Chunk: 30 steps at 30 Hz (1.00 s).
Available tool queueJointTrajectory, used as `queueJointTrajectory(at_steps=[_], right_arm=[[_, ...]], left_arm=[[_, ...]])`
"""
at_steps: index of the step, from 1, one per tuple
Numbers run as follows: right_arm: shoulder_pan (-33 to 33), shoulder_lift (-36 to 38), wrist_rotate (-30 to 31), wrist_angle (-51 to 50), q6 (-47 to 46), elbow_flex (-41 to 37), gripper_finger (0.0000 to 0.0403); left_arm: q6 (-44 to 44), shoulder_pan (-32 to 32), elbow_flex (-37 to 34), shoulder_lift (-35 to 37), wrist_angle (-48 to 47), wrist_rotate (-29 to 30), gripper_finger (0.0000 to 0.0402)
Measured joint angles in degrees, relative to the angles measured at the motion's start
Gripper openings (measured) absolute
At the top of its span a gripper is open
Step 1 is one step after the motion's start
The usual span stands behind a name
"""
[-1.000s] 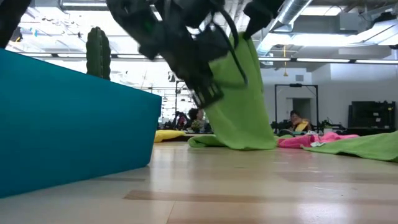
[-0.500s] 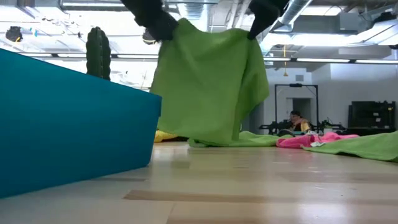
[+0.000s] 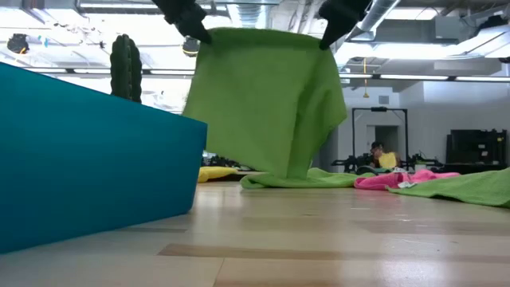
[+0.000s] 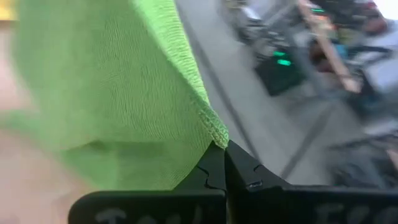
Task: Fold microfiber towels
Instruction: Fold the top left green microfiber
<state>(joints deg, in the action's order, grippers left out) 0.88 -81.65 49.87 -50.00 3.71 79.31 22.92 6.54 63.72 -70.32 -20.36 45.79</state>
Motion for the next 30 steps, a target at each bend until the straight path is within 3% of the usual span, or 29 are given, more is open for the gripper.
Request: queueJointTrajectory(at_steps=[7,11,19,24,30], right_arm=[[7.36,0.0,8.27,6.64,9.33,0.02,0.001],[8.8,0.71,9.4,7.69,9.88,0.14,0.001],[-0.68,1.51,5.67,1.71,1.49,0.02,0.001],[-4.99,0.56,-6.85,-5.49,-11.56,-1.32,0.0022],[-9.73,-0.04,-10.29,-4.04,-17.12,-8.7,0.0038]], left_arm=[[17.56,11.19,1.87,-0.11,14.0,-8.3,0.0],[20.52,13.1,5.36,-0.17,12.4,-12.78,0.0],[6.89,8.7,7.32,-0.04,-11.76,-13.4,0.0],[-7.45,5.51,4.68,-0.02,-19.99,-26.79,0.0],[-13.3,0.45,-0.39,-1.41,-16.85,-36.55,0.0]])
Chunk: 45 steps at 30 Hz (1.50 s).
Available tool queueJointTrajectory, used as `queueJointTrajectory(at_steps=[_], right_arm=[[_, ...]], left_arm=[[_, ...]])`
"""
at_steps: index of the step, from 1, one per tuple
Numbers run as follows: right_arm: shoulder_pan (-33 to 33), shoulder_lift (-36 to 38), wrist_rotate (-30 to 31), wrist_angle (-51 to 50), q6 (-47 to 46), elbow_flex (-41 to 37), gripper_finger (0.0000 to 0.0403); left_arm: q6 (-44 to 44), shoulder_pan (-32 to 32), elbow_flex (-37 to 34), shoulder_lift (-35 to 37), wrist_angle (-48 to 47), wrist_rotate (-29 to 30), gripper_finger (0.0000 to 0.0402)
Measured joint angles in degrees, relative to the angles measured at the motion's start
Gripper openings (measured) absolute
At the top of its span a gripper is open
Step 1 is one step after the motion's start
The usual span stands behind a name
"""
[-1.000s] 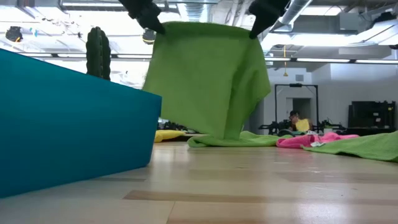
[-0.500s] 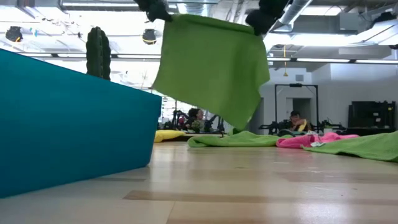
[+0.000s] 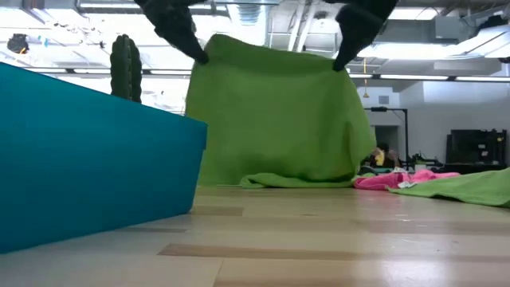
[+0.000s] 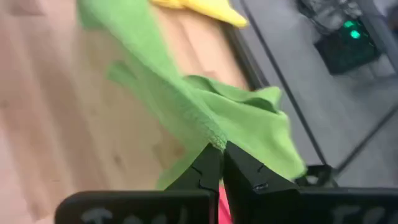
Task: Fold microfiber towels
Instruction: Fold the top left green microfiber
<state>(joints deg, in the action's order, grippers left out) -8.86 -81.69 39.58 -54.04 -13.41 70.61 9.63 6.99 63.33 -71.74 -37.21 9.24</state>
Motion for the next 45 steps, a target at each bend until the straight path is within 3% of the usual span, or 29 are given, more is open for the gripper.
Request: queueJointTrajectory(at_steps=[4,9,14,18,21,28,33,38,45], right_arm=[[-2.72,-0.21,-0.79,4.39,0.39,-3.75,0.0063],[-5.36,-0.07,-0.72,14.41,7.45,-4.62,0.0125],[-6.24,-0.15,-4.27,27.3,15.62,-4.56,0.0196],[-6.05,-3.25,-6.09,33.88,20.67,-4.55,0.0226],[-6.06,-6.73,-5.72,37.49,24.9,-4.52,0.0228],[-6.91,-13.47,2.45,46.6,32.69,-3.55,0.0213],[-7.26,-16.82,5.01,54.71,34.78,-1.7,0.0209],[-6.56,-20.05,11.16,56.76,35.82,0.62,0.0209],[-4.45,-23.69,14.02,60.69,38.89,2.6,0.0209]], left_arm=[[-3.09,-2.26,-1.57,-1.74,3.11,-4.53,0.0],[-5.04,-3.35,-1.89,-4.56,6.27,-11.17,0.0],[-8.01,-2.82,-1.95,-5.96,9.37,-12.54,0.0],[-11.81,-0.84,-1.85,-6.19,12.45,-14.99,0.0],[-15.28,1.57,-1.84,-6.22,15.04,-16.68,0.0],[-18.24,7.09,-1.84,-6.22,16.57,-16.93,0.0],[-19.83,9.8,-1.84,-6.22,18.46,-16.9,0.0],[-20.29,10.51,-1.84,-6.55,18.52,-18.35,0.0],[-20.35,10.2,-1.84,-7.08,18.36,-19.11,0.0]])
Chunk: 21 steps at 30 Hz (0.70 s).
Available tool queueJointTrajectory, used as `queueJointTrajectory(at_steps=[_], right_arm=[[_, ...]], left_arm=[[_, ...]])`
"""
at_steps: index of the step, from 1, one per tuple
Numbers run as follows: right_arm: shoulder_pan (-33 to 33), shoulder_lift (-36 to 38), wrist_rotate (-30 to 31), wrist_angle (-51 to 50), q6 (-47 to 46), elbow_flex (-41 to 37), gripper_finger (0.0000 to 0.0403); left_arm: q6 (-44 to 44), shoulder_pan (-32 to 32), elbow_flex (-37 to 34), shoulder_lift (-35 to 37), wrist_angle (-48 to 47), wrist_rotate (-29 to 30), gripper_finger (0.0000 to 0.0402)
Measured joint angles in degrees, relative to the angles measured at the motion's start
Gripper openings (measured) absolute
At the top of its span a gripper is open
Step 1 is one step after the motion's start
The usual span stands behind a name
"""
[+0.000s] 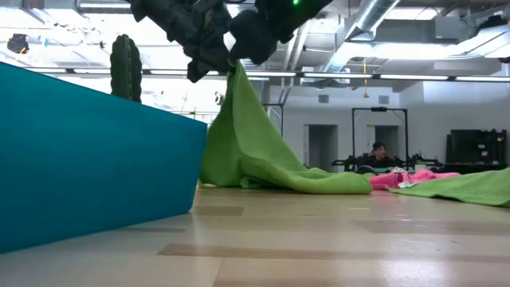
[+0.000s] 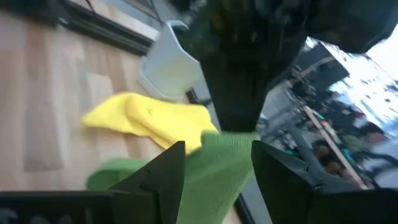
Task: Fold microfiber towels
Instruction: Fold the top left green microfiber
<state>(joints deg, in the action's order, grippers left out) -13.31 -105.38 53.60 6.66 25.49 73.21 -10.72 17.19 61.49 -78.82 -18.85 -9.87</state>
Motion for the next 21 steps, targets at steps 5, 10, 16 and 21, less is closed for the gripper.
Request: queueJointTrajectory(at_steps=[5,10,16,21], right_arm=[[0.32,-0.05,5.17,0.04,0.05,0.29,0.0209],[0.61,0.17,5.23,0.2,0.03,0.29,0.0193],[1.27,0.08,4.85,-1.09,0.49,0.26,0.0156],[1.72,0.08,4.5,-3.69,0.47,0.26,0.0142]], left_arm=[[0.07,0.0,0.0,0.03,-0.13,-0.02,0.0],[0.12,0.0,0.0,0.03,-0.13,-0.85,0.0],[0.15,0.0,0.0,0.03,-0.77,-3.98,0.0],[0.15,-0.02,0.0,0.05,-3.24,-4.94,0.0]])
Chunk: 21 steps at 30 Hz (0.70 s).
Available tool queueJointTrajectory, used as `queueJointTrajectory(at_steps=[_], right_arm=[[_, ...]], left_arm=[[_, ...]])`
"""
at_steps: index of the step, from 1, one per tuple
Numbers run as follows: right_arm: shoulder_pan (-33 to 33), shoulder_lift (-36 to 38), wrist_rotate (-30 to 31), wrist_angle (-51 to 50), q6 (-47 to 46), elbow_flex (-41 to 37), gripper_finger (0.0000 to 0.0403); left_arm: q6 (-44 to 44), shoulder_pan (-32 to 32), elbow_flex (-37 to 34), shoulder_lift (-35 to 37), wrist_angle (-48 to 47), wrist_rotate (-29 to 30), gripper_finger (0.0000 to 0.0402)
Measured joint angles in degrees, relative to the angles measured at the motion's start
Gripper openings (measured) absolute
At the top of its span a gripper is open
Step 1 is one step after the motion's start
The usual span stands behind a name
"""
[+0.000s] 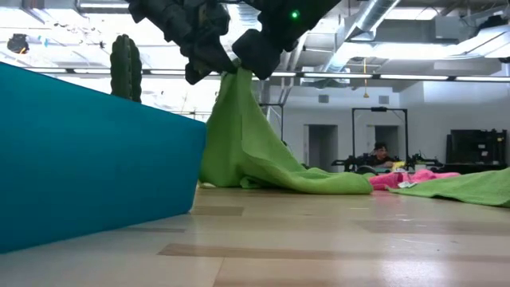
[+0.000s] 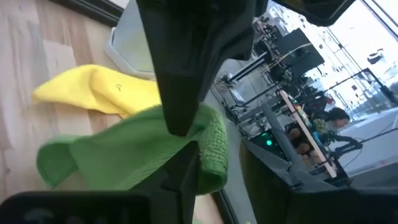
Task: Fold microfiber towels
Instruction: Fold the top left green microfiber
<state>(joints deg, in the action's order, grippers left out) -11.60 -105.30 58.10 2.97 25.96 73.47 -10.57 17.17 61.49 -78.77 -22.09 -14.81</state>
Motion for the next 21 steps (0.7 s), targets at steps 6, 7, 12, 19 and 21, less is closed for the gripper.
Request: queueJointTrajectory(at_steps=[6,7,12,19,21], right_arm=[[-0.14,0.0,-3.97,-1.33,-1.74,-0.02,0.0147],[-0.06,0.0,-4.04,-1.53,-2.1,-0.02,0.0148],[0.79,0.0,-4.01,-2.98,-2.39,-0.02,0.0153],[1.62,0.0,-4.02,-3.81,-1.37,-0.02,0.0135],[1.57,0.0,-3.82,-3.79,0.55,-0.02,0.0125]], left_arm=[[0.01,0.02,0.0,0.01,-0.32,-0.37,0.0],[0.02,0.02,0.0,0.01,-0.33,-0.75,0.0],[0.1,0.0,0.0,0.03,-1.23,-3.72,0.0],[0.42,-0.02,0.0,0.05,-3.41,-4.44,0.0],[0.69,-0.01,0.0,0.05,-3.57,-4.45,0.0]])
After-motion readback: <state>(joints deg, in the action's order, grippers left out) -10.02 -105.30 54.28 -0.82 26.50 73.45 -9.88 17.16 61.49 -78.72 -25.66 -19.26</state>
